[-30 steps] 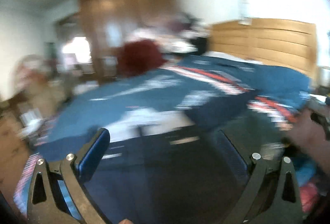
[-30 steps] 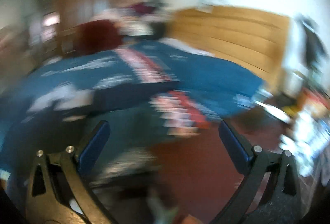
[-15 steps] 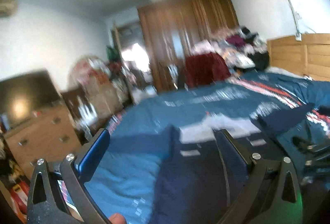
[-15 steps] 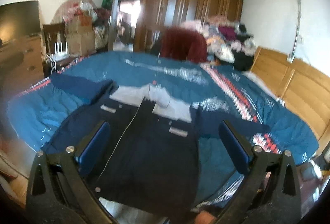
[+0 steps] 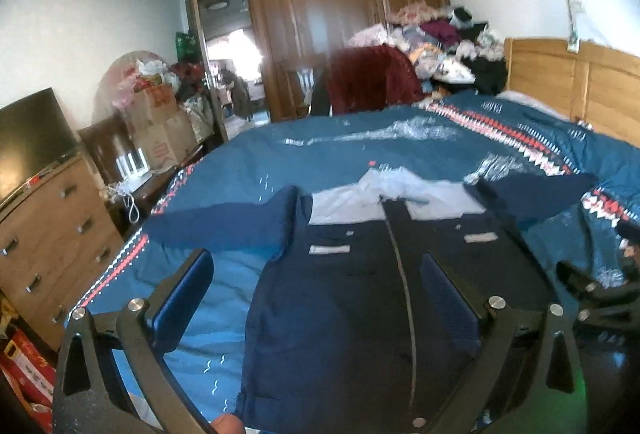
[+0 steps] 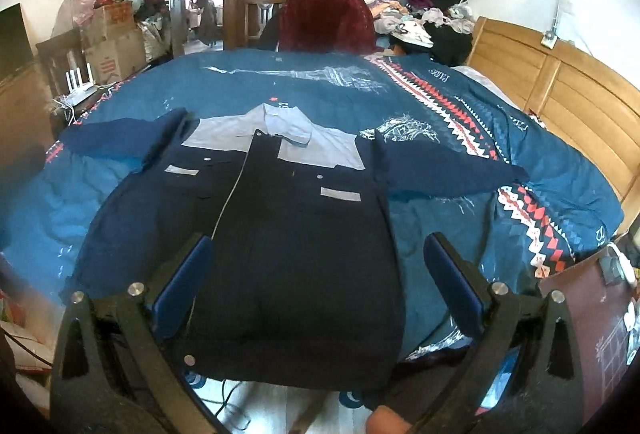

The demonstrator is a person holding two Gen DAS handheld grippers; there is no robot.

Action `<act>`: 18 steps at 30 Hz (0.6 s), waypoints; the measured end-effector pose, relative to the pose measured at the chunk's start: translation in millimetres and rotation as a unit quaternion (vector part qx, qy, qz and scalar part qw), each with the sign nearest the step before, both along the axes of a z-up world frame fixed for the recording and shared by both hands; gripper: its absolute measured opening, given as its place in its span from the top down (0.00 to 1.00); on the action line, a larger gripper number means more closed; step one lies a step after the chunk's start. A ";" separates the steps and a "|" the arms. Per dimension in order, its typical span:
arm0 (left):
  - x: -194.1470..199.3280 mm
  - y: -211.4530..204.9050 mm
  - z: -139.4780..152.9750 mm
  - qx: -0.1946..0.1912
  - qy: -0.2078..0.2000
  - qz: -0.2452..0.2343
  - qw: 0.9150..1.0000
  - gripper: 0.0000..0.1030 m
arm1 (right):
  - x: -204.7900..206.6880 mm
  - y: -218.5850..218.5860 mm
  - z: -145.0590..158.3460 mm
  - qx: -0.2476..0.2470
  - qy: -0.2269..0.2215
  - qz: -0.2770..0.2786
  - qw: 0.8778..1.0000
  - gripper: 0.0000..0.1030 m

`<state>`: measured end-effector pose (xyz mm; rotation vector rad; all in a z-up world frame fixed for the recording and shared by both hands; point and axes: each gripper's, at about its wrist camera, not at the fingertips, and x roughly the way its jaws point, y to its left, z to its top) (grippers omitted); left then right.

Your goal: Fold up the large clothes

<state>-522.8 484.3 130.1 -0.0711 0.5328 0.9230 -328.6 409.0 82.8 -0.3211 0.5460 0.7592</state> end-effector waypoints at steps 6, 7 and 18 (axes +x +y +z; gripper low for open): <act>61.7 90.0 -90.8 -0.070 0.104 0.034 0.992 0.00 | 81.8 59.0 -77.6 -0.069 0.097 -0.004 0.993 0.00; 69.2 107.8 -109.0 -0.087 0.115 0.045 0.989 0.00 | 91.6 66.6 -87.7 -0.083 0.107 -0.014 0.991 0.00; 75.3 179.4 -196.2 -0.154 0.168 0.097 0.969 0.00 | 115.4 101.3 -150.0 -0.114 0.141 -0.019 0.983 0.00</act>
